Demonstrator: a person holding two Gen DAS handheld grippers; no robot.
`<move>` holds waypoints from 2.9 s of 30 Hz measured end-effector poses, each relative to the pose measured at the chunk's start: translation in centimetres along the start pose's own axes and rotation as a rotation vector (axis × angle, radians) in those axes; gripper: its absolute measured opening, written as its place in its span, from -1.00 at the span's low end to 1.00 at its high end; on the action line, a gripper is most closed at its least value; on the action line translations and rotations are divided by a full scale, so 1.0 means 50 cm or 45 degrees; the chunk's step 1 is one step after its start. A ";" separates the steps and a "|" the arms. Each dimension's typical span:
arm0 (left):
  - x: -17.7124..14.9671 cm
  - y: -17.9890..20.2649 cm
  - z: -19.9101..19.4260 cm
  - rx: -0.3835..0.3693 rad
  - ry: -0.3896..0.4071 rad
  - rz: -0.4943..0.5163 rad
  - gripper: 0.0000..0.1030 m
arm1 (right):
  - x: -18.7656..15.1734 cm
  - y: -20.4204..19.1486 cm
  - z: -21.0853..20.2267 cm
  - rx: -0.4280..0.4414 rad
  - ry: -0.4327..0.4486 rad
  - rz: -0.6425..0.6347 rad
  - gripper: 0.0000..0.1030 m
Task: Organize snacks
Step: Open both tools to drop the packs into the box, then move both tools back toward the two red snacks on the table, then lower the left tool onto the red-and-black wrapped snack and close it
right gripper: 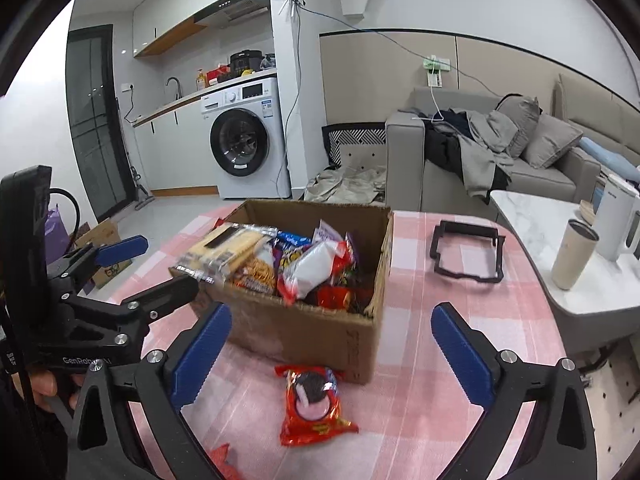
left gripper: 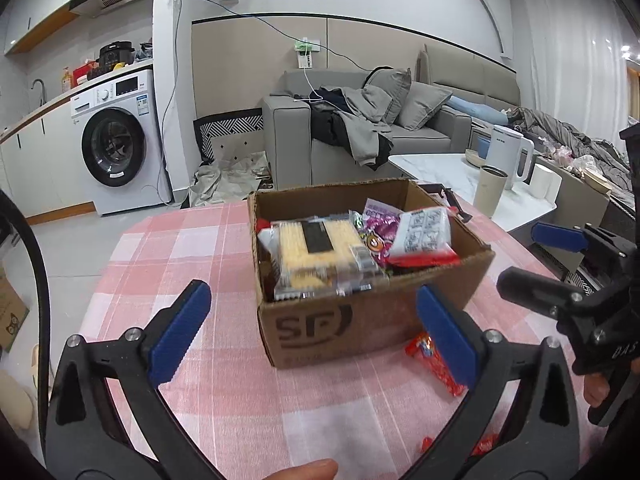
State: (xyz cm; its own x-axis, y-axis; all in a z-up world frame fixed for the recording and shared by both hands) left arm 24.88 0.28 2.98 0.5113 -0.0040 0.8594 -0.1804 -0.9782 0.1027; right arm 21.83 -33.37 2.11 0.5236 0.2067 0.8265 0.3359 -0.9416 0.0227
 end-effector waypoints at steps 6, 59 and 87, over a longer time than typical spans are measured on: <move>-0.052 0.012 -0.067 -0.008 0.020 -0.003 0.99 | -0.040 0.000 -0.044 0.014 0.001 0.026 0.99; -0.285 0.216 -0.053 -0.255 -0.409 0.171 0.99 | -0.188 0.025 -0.027 0.064 -0.248 0.041 0.99; -0.307 0.240 -0.041 -0.373 -0.470 0.179 0.17 | -0.207 0.033 -0.001 0.062 -0.297 0.067 0.99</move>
State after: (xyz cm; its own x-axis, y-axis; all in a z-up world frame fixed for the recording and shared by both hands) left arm 13.11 -10.96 -7.95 0.7191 -0.2569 0.6457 -0.4708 -0.8635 0.1807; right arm 16.92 -37.07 -6.36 0.7062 0.2190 0.6733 0.3381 -0.9398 -0.0489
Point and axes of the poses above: each gripper's, at about its wrist camera, not at the fingertips, and z roughly the way its jaws point, y to its right, x to its top, the point moved 6 cm from there along z, roughly the way its jaws point, and after that the axes turned 9 degrees about -x, right-handed, at the moved point
